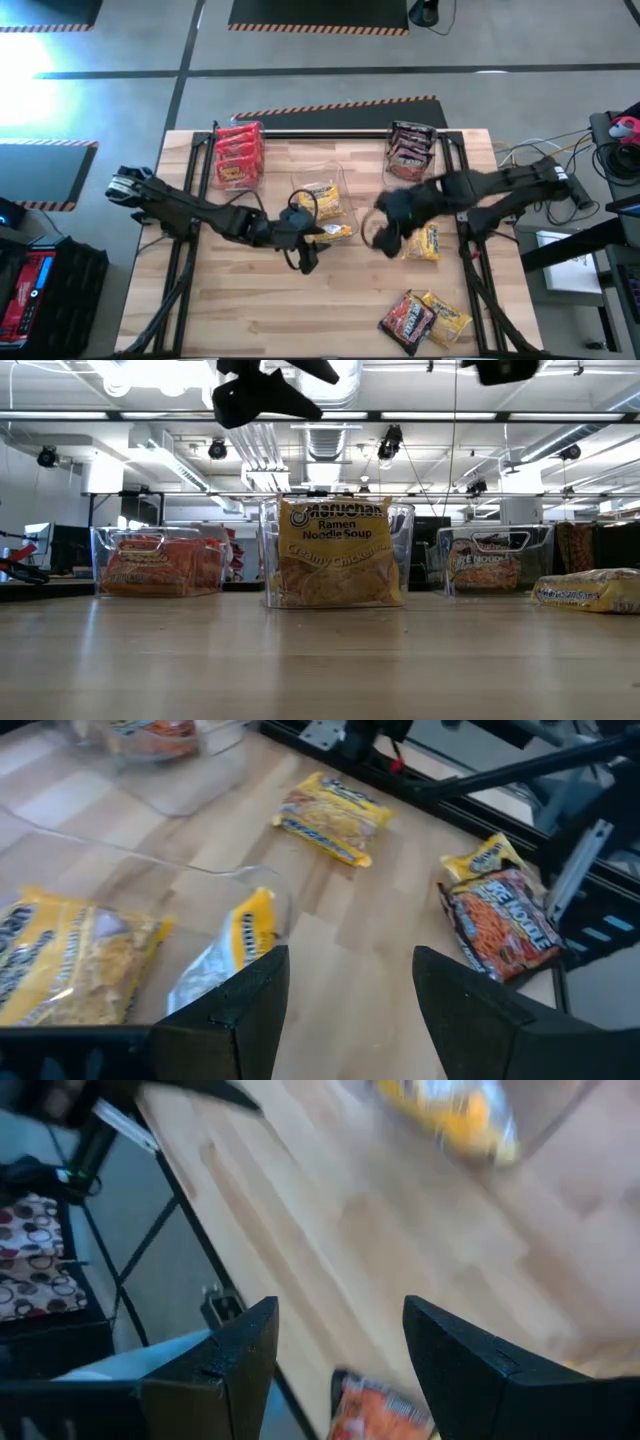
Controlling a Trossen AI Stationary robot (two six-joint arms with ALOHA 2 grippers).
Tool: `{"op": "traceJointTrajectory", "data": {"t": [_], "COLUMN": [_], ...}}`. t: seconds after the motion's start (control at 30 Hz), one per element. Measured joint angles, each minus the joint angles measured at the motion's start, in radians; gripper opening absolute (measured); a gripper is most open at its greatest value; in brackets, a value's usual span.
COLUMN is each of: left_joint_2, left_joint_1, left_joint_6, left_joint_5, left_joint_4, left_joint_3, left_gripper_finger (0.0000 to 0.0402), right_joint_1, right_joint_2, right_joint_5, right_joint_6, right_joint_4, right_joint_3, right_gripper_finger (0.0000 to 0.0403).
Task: Sort Maruchan noodles
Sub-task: Put the black noodle pack into the top right transparent bin
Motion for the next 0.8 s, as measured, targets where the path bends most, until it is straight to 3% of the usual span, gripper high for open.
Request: {"op": "traceJointTrajectory", "data": {"t": [0.3,0.73,0.8], "left_joint_2": [0.102,0.315,0.342], "left_joint_1": [-0.058,-0.100,-0.108], "left_joint_6": [0.018,-0.149,-0.168], "left_joint_5": [0.011,0.030,0.031], "left_joint_4": [0.195,0.652,0.657], "left_joint_3": [0.010,0.012,0.035], "left_gripper_finger": [0.0196,0.0190,0.0187], "right_joint_1": [0.248,0.517,0.561], "right_joint_2": [0.000,0.000,0.000], "right_joint_5": [0.041,0.040,0.040], "right_joint_6": [0.289,0.446,0.488], "right_joint_4": [-0.012,-0.008,-0.007], "right_joint_3": [-0.079,-0.166,-0.189], "right_gripper_finger": [0.0203,0.0203,0.0203]}}
